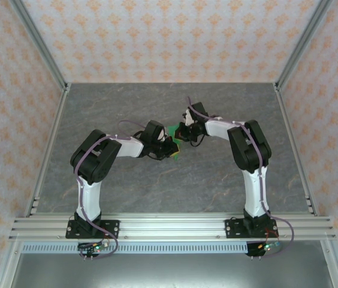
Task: Fold a paper plane with a square sheet of paper (fold left side to right side)
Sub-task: Fold the wing for the fifth time at the center of the table.
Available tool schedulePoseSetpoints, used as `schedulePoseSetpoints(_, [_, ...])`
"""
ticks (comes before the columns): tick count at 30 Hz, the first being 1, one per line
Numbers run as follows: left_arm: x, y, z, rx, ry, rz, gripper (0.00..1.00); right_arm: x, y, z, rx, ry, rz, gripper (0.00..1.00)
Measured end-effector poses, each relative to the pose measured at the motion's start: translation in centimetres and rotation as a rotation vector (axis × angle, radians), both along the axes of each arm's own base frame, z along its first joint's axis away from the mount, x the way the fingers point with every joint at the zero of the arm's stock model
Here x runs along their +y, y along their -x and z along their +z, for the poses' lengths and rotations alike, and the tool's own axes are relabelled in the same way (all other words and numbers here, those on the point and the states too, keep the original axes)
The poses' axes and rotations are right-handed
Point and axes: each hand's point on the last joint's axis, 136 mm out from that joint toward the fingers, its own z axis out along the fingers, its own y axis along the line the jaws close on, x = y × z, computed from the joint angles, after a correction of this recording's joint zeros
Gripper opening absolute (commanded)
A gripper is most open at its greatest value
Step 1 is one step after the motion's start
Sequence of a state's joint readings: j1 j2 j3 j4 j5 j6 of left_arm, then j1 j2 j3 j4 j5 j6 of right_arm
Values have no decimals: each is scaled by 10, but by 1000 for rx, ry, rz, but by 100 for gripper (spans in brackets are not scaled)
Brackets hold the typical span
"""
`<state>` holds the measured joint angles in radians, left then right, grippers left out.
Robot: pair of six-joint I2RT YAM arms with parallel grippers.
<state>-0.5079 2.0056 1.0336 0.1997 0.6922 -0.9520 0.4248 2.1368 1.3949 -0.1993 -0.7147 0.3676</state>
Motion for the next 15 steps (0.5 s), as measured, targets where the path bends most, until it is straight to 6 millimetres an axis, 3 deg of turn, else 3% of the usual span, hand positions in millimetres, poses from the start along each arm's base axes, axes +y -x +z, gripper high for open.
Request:
schedulePoseSetpoints(7, [0, 0, 0, 0, 0, -1, 0, -11, -18, 0, -17, 7, -24, 0])
schedulePoseSetpoints(15, [0, -4, 0, -4, 1, 5, 0, -11, -24, 0, 12, -3, -14, 0])
